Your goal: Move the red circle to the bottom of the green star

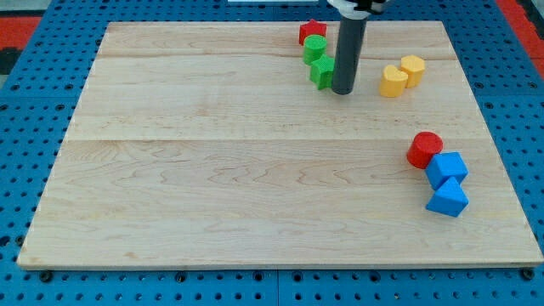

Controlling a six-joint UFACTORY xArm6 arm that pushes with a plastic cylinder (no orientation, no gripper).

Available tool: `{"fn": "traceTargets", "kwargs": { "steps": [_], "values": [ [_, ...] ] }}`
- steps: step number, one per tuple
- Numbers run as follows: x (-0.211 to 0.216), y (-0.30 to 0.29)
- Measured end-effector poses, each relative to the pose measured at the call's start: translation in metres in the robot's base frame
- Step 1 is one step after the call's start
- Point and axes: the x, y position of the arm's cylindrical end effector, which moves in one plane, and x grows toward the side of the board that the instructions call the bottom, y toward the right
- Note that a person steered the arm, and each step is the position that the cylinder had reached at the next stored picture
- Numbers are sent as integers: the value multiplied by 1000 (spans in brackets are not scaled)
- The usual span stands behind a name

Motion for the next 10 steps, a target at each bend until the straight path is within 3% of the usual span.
{"fn": "traceTargets", "kwargs": {
  "steps": [1, 6, 8, 10],
  "values": [
    [-4, 23],
    [-14, -21],
    [26, -42],
    [-4, -66]
  ]
}}
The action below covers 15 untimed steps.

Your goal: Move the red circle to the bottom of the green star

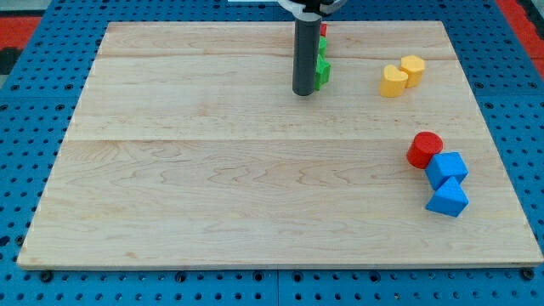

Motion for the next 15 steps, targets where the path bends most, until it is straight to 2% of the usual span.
{"fn": "traceTargets", "kwargs": {
  "steps": [2, 4, 6, 8, 10, 12, 13, 15],
  "values": [
    [-26, 0],
    [18, 12],
    [38, 96],
    [95, 144],
    [104, 153],
    [109, 215],
    [141, 212],
    [145, 174]
  ]
}}
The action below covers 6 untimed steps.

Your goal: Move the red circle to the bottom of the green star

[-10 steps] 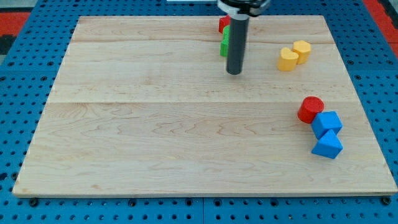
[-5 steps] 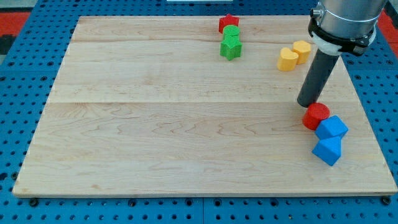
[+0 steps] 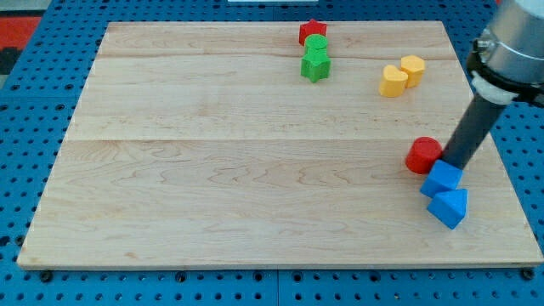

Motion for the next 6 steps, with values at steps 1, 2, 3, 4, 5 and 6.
{"fn": "traceTargets", "kwargs": {
  "steps": [1, 2, 3, 4, 5, 6],
  "values": [
    [-1, -21],
    [-20, -42],
    [-24, -74],
    [-32, -92],
    [-50, -99],
    [-71, -106]
  ]
}}
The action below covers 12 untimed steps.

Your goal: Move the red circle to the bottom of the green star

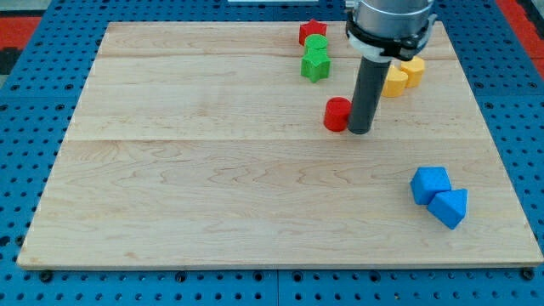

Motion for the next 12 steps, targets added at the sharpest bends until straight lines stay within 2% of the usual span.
{"fn": "traceTargets", "kwargs": {
  "steps": [3, 7, 8, 11, 12],
  "values": [
    [3, -20],
    [-14, -78],
    [-32, -72],
    [-15, -60],
    [-29, -47]
  ]
}}
